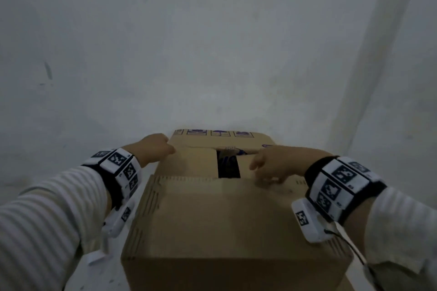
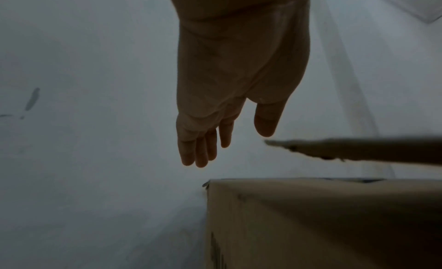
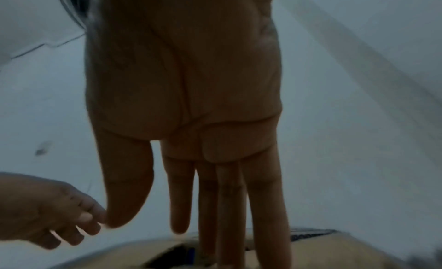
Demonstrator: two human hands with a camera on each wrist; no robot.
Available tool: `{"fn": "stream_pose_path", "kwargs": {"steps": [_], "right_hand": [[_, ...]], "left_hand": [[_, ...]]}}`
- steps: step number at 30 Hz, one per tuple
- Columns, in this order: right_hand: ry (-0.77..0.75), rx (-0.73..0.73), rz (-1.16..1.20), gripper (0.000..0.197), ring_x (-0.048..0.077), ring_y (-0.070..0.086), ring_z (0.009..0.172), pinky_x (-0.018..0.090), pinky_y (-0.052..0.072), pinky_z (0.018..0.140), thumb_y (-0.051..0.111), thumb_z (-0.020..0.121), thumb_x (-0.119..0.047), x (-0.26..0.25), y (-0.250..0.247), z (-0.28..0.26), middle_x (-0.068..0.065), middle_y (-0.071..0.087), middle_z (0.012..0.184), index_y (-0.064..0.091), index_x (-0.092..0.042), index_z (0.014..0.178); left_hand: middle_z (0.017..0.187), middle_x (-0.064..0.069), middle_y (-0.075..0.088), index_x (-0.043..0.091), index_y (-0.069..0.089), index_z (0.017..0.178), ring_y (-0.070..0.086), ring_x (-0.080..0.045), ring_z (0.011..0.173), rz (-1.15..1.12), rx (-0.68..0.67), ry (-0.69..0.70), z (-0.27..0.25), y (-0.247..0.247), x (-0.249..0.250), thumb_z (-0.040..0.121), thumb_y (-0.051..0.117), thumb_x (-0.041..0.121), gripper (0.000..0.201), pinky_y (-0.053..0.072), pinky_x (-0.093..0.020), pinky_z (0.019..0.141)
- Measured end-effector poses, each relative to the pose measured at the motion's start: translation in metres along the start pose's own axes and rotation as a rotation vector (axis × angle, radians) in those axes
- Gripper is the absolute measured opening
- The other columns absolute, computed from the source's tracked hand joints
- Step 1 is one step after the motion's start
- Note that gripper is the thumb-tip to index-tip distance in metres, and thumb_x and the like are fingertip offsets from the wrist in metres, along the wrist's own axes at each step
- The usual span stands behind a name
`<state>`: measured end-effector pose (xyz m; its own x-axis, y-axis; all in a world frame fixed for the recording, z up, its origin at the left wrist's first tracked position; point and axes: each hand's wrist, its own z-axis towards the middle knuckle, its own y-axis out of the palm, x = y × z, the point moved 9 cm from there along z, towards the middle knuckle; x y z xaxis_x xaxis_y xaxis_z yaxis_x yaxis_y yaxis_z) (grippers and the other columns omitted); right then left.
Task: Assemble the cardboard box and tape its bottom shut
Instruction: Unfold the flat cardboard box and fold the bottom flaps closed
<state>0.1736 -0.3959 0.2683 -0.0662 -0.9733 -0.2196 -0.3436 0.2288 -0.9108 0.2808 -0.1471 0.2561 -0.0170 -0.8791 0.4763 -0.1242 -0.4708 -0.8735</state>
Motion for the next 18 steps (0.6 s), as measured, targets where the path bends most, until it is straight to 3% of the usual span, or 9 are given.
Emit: {"fn": "stream_pose_path", "kwargs": {"steps": [2, 3, 5, 8, 12, 15, 18], "right_hand": [[0.011, -0.075, -0.018, 0.040, 0.024, 0.062, 0.101, 0.038, 0.059, 0.084, 0.058, 0.091, -0.020, 0.017, 0.002, 0.014, 0.007, 0.060, 0.116, 0.053, -0.016, 0.131], [0.012, -0.087, -0.028, 0.040, 0.022, 0.062, 0.100, 0.038, 0.059, 0.082, 0.059, 0.091, -0.019, 0.022, 0.001, 0.021, 0.008, 0.060, 0.118, 0.052, -0.015, 0.131], [0.001, -0.111, -0.036, 0.038, 0.019, 0.063, 0.094, 0.038, 0.060, 0.079, 0.059, 0.091, -0.017, 0.030, 0.000, 0.032, 0.009, 0.059, 0.121, 0.053, -0.014, 0.129], [-0.013, -0.197, -0.051, 0.034, 0.020, 0.064, 0.089, 0.035, 0.061, 0.075, 0.062, 0.090, -0.016, 0.033, 0.007, 0.041, 0.010, 0.059, 0.121, 0.056, -0.012, 0.123], [-0.024, -0.235, -0.106, 0.037, 0.029, 0.065, 0.101, 0.041, 0.060, 0.079, 0.067, 0.088, -0.019, 0.027, 0.012, 0.043, 0.014, 0.061, 0.120, 0.055, -0.012, 0.122], [-0.032, -0.243, -0.159, 0.041, 0.029, 0.064, 0.103, 0.044, 0.059, 0.082, 0.067, 0.087, -0.021, 0.021, 0.016, 0.040, 0.013, 0.060, 0.121, 0.054, -0.013, 0.125], [-0.025, -0.232, -0.194, 0.043, 0.025, 0.062, 0.098, 0.043, 0.059, 0.082, 0.066, 0.087, -0.020, 0.016, 0.019, 0.035, 0.011, 0.059, 0.121, 0.053, -0.014, 0.128]], "left_hand": [[0.117, -0.014, 0.042, 0.009, 0.053, 0.102, 0.034, -0.018, 0.099, -0.011, -0.050, -0.056, 0.012, 0.013, -0.011, 0.097, 0.046, 0.020, 0.014, 0.027, -0.027, 0.083], [0.112, -0.010, 0.039, 0.009, 0.050, 0.099, 0.033, -0.018, 0.099, -0.014, -0.059, -0.075, 0.016, 0.017, -0.014, 0.097, 0.045, 0.020, 0.013, 0.026, -0.027, 0.083], [0.116, -0.011, 0.045, 0.001, 0.053, 0.113, 0.038, -0.021, 0.099, -0.041, -0.079, -0.093, 0.022, 0.024, -0.017, 0.097, 0.045, 0.022, 0.027, 0.030, -0.029, 0.084], [0.135, -0.016, 0.048, -0.001, 0.051, 0.128, 0.046, -0.026, 0.106, -0.158, -0.070, -0.129, 0.029, 0.030, -0.018, 0.097, 0.046, 0.023, 0.039, 0.038, -0.034, 0.090], [0.151, -0.016, 0.033, 0.000, 0.028, 0.145, 0.039, -0.031, 0.133, -0.416, -0.073, -0.175, 0.037, 0.038, -0.018, 0.096, 0.052, 0.023, 0.059, 0.035, -0.035, 0.103], [0.158, -0.011, 0.020, 0.007, 0.010, 0.152, 0.034, -0.030, 0.138, -0.652, -0.084, -0.165, 0.045, 0.043, -0.018, 0.093, 0.058, 0.025, 0.078, 0.035, -0.035, 0.104], [0.158, -0.013, 0.019, 0.009, 0.011, 0.152, 0.034, -0.031, 0.137, -0.789, -0.025, -0.148, 0.054, 0.036, -0.022, 0.093, 0.058, 0.022, 0.076, 0.035, -0.040, 0.107]]}}
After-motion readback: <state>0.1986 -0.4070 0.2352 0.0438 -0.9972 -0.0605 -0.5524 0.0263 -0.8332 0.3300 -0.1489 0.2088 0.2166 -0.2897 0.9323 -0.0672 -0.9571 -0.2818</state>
